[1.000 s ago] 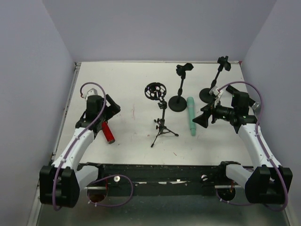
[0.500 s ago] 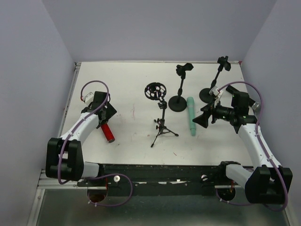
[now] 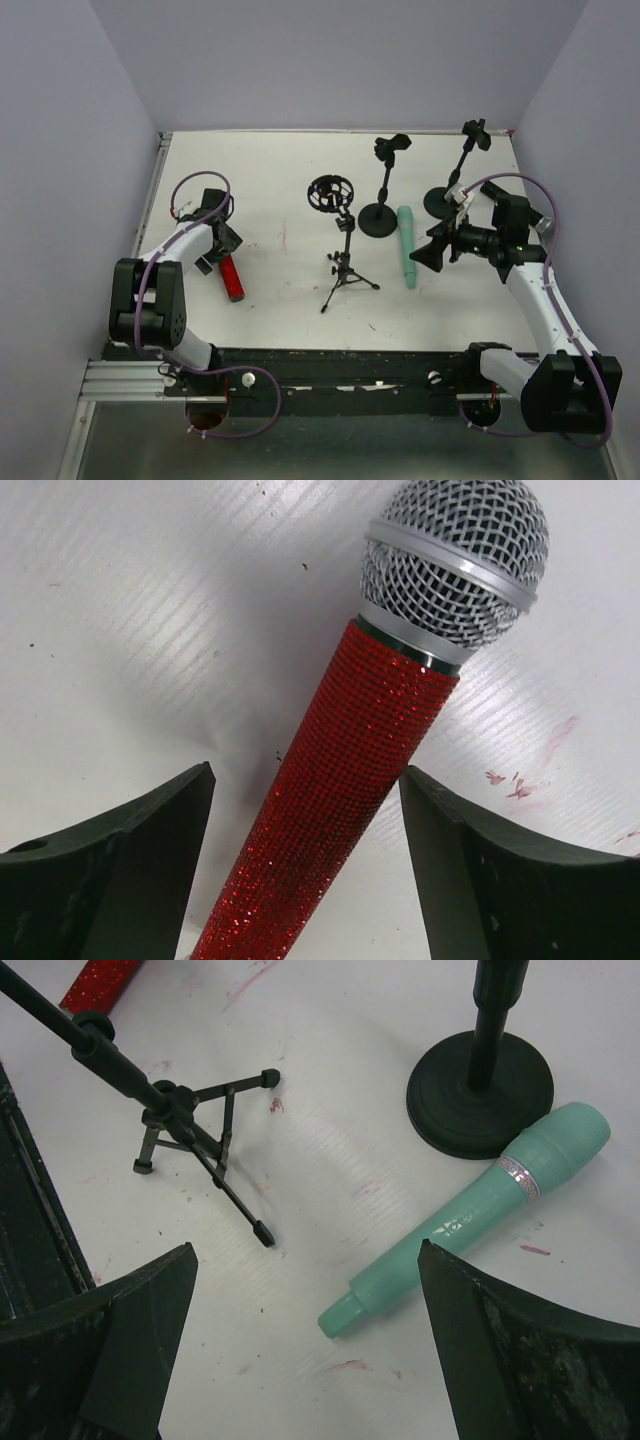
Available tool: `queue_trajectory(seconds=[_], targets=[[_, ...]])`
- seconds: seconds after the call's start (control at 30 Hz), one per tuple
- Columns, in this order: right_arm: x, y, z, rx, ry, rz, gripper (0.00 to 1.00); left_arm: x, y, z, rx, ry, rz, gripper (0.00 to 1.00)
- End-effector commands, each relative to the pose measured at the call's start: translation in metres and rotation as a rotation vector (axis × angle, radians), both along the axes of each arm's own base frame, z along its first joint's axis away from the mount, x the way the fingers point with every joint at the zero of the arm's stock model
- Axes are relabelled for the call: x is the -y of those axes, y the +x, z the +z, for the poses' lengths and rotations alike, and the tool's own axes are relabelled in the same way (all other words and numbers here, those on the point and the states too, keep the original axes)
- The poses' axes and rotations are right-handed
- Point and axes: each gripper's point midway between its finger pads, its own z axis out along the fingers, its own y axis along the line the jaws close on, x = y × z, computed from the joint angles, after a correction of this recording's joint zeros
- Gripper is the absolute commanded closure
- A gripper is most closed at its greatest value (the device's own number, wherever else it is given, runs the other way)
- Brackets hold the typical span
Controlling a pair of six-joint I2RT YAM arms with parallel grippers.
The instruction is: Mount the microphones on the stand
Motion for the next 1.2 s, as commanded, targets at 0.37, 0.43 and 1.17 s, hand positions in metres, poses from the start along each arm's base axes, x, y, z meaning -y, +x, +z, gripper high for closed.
queue_trajectory(seconds=[0.37,0.43,1.17], targets=[[-0.001,0.002,0.012,0.039,-0.01,0.009,0.0,0.002,0.015,-0.002,-0.015,-0.06,-0.048,0.38],[-0.001,0.001,0.013,0.043,-0.01,0.01,0.0,0.004,0.014,-0.002,-0.014,-0.062,-0.066,0.55],[-0.001,0.002,0.012,0.039,-0.01,0.01,0.0,0.142,-0.048,0.327,1.455,-0.113,-1.069,1.0]])
